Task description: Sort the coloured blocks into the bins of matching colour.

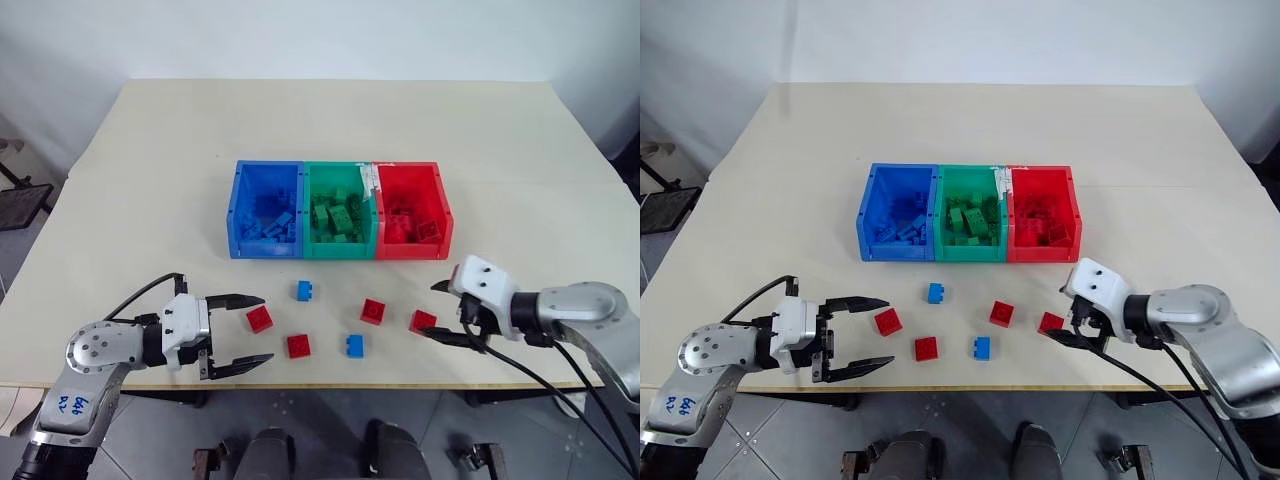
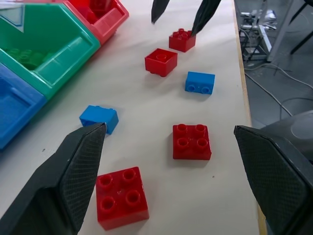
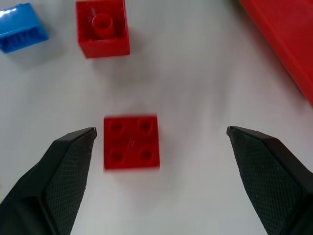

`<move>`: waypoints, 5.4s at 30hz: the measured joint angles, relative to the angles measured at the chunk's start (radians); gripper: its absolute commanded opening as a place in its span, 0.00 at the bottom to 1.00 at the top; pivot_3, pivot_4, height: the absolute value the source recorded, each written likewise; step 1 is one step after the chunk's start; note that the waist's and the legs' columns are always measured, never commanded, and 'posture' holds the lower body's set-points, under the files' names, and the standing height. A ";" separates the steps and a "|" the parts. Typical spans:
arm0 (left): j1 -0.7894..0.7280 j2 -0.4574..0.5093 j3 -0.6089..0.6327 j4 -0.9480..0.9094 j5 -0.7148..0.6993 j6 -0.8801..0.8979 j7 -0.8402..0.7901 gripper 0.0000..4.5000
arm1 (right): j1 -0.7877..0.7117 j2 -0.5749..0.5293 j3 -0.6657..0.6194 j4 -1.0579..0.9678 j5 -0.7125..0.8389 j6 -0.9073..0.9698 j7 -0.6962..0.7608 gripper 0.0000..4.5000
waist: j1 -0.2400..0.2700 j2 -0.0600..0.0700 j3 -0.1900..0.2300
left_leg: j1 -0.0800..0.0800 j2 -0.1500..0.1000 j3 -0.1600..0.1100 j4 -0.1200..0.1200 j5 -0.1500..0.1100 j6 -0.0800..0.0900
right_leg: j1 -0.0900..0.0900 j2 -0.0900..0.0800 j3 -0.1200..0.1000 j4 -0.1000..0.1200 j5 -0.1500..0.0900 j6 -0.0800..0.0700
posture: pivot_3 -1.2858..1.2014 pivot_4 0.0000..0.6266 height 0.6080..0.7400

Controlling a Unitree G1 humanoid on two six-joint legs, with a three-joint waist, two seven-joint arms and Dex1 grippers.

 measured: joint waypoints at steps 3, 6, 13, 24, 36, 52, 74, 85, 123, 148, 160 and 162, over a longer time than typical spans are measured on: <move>0.009 -0.003 0.000 -0.023 0.000 0.000 0.009 1.00 | -0.016 0.000 0.025 0.001 -0.002 0.002 0.005 0.56 | -0.004 -0.001 0.000 | 0.000 0.000 0.000 0.000 0.000 0.000 | 0.000 0.000 0.000 0.000 0.000 0.000 | 0.52 0.24 1.00; 0.010 -0.011 0.000 -0.037 -0.003 0.000 0.024 1.00 | -0.020 0.003 0.036 0.007 0.002 -0.008 0.019 0.32 | -0.005 -0.001 -0.001 | 0.002 0.000 0.000 0.001 0.000 0.000 | 0.001 0.000 0.000 0.001 0.000 -0.001 | 0.52 0.24 1.00; 0.004 -0.032 -0.002 -0.038 -0.003 0.000 0.045 1.00 | -0.005 0.004 0.024 0.020 0.006 -0.039 0.033 0.23 | -0.004 -0.001 -0.001 | 0.001 0.000 0.001 0.002 0.000 0.000 | 0.001 0.000 0.000 0.001 0.000 -0.001 | 0.52 0.24 1.00; -0.021 -0.092 0.046 -0.047 -0.046 0.047 0.162 1.00 | -0.125 0.132 -0.087 0.132 0.111 -0.011 0.008 0.23 | -0.009 -0.001 -0.001 | 0.001 0.001 0.001 0.002 0.000 0.000 | 0.000 0.000 0.000 0.002 0.000 -0.001 | 0.52 0.24 1.00; 0.004 -0.104 0.143 -0.073 -0.063 0.094 0.279 1.00 | -0.608 0.412 -0.114 0.649 -0.056 -0.215 -0.289 0.31 | -0.029 -0.001 0.000 | 0.000 0.000 0.001 -0.001 0.000 0.000 | -0.002 0.000 -0.001 0.003 0.001 0.000 | 0.52 0.24 1.00; -0.073 -0.032 0.072 -0.010 -0.038 0.088 0.159 1.00 | -0.152 0.230 -0.262 0.377 0.079 -0.393 0.070 0.99 | -0.013 0.000 0.000 | 0.000 0.001 0.002 -0.003 0.000 0.000 | -0.002 0.000 -0.003 0.000 0.001 0.000 | 0.52 0.24 1.00; -0.044 -0.002 -0.022 0.050 0.035 -0.021 0.049 1.00 | -0.125 0.159 0.031 0.086 0.087 -0.091 0.121 0.99 | -0.026 0.000 0.000 | 0.002 0.002 0.005 -0.002 0.000 0.000 | -0.001 0.000 -0.001 0.000 0.001 -0.001 | 0.52 0.24 1.00; 0.052 -0.002 0.044 -0.010 0.034 -0.027 0.093 1.00 | -0.219 0.259 0.233 0.171 -0.034 -0.037 0.052 0.40 | -0.028 0.000 0.000 | 0.002 0.002 0.004 -0.002 0.000 0.000 | -0.002 0.000 -0.002 0.001 0.001 -0.001 | 0.52 0.24 1.00; -0.050 -0.037 -0.005 -0.066 0.010 0.092 0.176 1.00 | -0.055 0.162 -0.231 0.432 0.066 -0.584 0.289 0.99 | -0.012 0.000 0.000 | 0.002 0.002 0.007 -0.002 -0.001 0.000 | -0.002 0.000 -0.002 0.000 0.001 0.000 | 0.52 0.24 1.00; 0.115 0.037 0.116 -0.031 -0.020 0.021 0.048 1.00 | -0.043 0.176 0.169 -0.014 0.042 -0.252 0.214 0.99 | -0.006 -0.001 0.000 | 0.003 0.002 0.007 -0.002 -0.001 0.000 | -0.002 0.000 -0.002 0.000 0.001 -0.001 | 0.52 0.24 1.00; 0.179 0.021 0.130 -0.118 -0.043 0.071 0.090 1.00 | -0.174 0.325 0.335 0.167 -0.109 -0.262 0.181 0.57 | -0.007 -0.001 0.000 | 0.002 0.002 0.007 -0.002 -0.001 0.000 | -0.002 0.000 -0.002 0.000 0.001 -0.001 | 0.52 0.24 1.00; 0.183 0.014 0.130 -0.122 -0.042 0.069 0.094 1.00 | -0.174 0.321 0.335 0.165 -0.107 -0.259 0.193 0.41 | -0.008 -0.001 0.000 | 0.003 0.003 0.007 -0.002 -0.001 0.000 | -0.002 0.000 -0.002 0.000 0.001 -0.001 | 0.52 0.24 1.00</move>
